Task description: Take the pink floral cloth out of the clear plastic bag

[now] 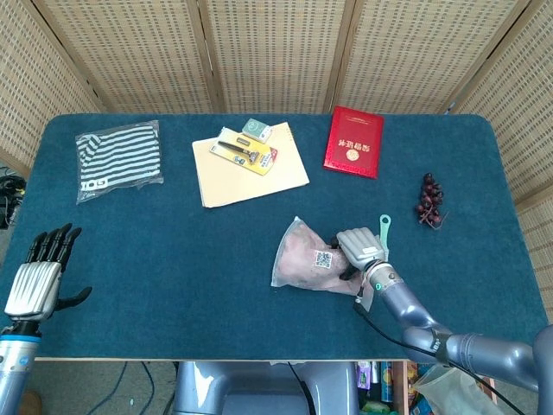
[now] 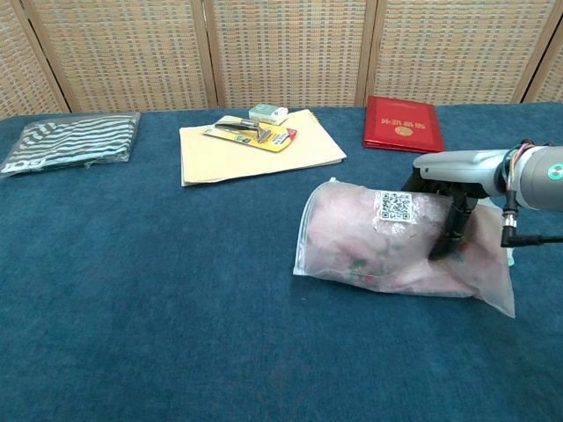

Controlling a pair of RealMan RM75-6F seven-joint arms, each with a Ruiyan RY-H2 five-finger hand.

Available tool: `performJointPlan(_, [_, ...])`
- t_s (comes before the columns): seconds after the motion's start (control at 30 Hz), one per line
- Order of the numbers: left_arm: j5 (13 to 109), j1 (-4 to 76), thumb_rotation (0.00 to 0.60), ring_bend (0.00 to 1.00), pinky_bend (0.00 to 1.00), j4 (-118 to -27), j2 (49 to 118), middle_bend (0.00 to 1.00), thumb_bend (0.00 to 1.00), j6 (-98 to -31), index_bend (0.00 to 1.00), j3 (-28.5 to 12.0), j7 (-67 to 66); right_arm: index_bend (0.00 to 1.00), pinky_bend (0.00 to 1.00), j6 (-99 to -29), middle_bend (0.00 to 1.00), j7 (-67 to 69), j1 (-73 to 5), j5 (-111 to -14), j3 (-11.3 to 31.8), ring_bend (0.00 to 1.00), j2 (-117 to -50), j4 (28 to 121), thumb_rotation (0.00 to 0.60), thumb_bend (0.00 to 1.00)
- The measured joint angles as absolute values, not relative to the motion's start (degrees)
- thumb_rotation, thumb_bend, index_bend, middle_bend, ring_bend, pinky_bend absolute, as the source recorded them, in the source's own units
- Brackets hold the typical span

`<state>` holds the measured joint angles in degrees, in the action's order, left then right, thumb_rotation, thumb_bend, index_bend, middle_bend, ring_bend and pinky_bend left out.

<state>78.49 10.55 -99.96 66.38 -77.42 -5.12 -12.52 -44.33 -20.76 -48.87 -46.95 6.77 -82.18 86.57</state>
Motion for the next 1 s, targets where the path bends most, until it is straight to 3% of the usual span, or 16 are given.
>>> performJointPlan(0.43, [76.49,22.74,0.6,0.0,0.0,-98.77,65.0,0.0,0.22,-64.1,0.02,-11.52,-10.32,0.63,0.45,-49.07,0.68,-4.86,-47.97,-71.16,9.96,0.59,-85.23,82.21,0.6,0.47])
performJointPlan(0.8, [78.72,33.57,0.6,0.0,0.0,-93.9,66.71,0.0,0.22,-55.06,0.19,-16.29,2.29,0.63,0.45,-49.76,0.68,2.2,-53.03,-71.69,17.79,0.59,-90.46,77.26,0.6,0.47])
performJointPlan(1.0, [77.92,36.76,0.6,0.0,0.0,-92.2,67.82,0.0,0.22,-52.52,0.25,-17.43,4.74,0.63,0.45,-50.34,0.68,6.13,-53.79,-71.69,19.55,0.59,-91.21,76.85,0.6,0.47])
